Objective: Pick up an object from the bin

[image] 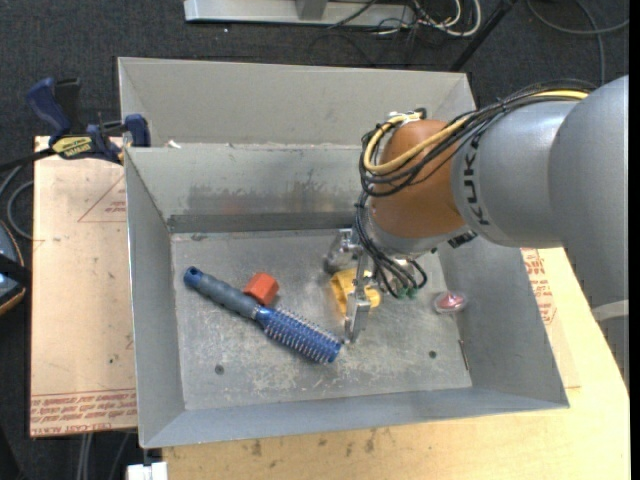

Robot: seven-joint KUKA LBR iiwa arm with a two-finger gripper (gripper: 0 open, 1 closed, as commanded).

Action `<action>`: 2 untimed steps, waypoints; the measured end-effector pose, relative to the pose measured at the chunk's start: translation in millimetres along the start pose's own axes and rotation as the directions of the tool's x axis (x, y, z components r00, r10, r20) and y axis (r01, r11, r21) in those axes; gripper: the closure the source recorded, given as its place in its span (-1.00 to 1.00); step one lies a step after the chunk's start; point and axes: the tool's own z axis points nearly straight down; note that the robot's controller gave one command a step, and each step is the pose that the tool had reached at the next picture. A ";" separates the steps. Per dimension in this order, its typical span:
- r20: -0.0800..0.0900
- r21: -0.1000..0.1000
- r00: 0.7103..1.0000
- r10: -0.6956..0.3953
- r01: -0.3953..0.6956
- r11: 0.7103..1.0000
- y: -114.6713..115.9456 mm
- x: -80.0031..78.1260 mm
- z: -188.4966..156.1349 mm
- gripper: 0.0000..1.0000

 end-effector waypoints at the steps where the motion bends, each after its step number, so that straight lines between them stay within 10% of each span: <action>1: -0.001 0.000 0.998 -0.061 0.061 0.998 -49.6 -21.2 -1.6 -1.00; 2: 0.004 0.004 0.973 -0.229 0.229 0.973 -15.0 10.8 -3.4 -1.00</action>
Offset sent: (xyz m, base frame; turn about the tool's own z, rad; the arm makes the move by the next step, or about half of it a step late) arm 0.0208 -0.0471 -0.0023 -0.0653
